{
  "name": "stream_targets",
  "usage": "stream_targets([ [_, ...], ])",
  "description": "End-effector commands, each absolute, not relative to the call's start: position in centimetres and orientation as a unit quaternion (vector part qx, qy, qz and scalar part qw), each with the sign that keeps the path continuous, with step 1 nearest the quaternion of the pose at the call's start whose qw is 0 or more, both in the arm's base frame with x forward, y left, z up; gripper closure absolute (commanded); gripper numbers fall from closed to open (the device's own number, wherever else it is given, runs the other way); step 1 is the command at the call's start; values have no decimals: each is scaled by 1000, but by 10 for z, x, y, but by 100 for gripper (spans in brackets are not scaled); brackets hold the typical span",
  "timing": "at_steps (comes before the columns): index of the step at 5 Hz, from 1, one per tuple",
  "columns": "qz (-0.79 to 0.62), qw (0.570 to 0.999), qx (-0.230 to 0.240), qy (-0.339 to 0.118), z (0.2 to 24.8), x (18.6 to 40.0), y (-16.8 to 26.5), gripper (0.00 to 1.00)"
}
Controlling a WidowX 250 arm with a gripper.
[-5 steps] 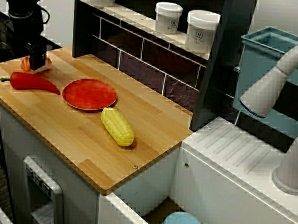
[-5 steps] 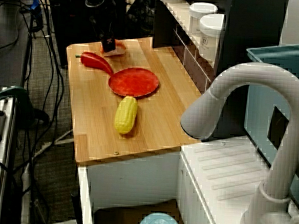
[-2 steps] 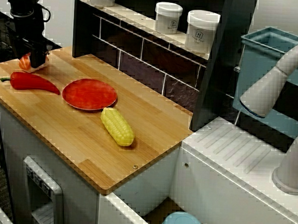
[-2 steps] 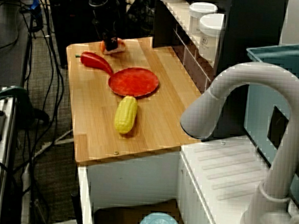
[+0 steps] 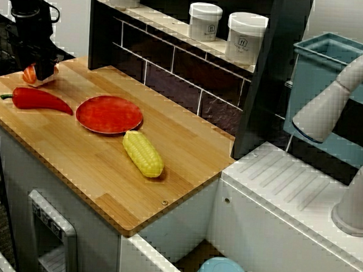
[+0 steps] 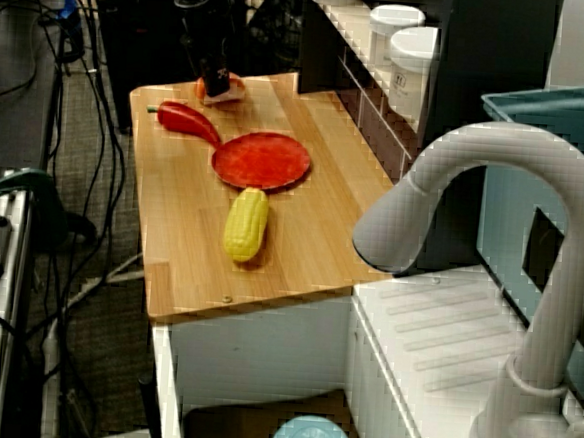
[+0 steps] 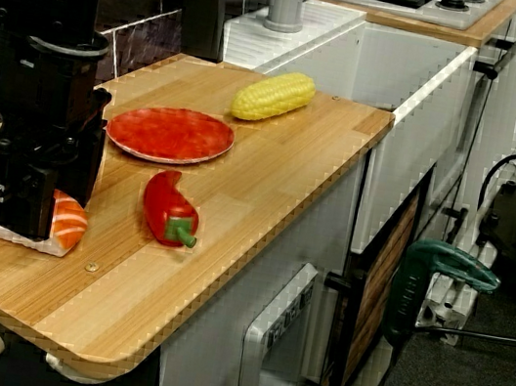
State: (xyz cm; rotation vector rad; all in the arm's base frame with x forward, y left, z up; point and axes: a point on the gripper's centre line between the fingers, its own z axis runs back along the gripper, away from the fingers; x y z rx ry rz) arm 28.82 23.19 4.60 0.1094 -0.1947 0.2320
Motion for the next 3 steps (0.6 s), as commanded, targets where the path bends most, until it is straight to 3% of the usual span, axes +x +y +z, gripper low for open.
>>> stream_targets([
  [1, 95, 986, 47, -130, 87, 289, 227, 100],
  [3, 18, 988, 33, -152, 98, 297, 202, 100],
])
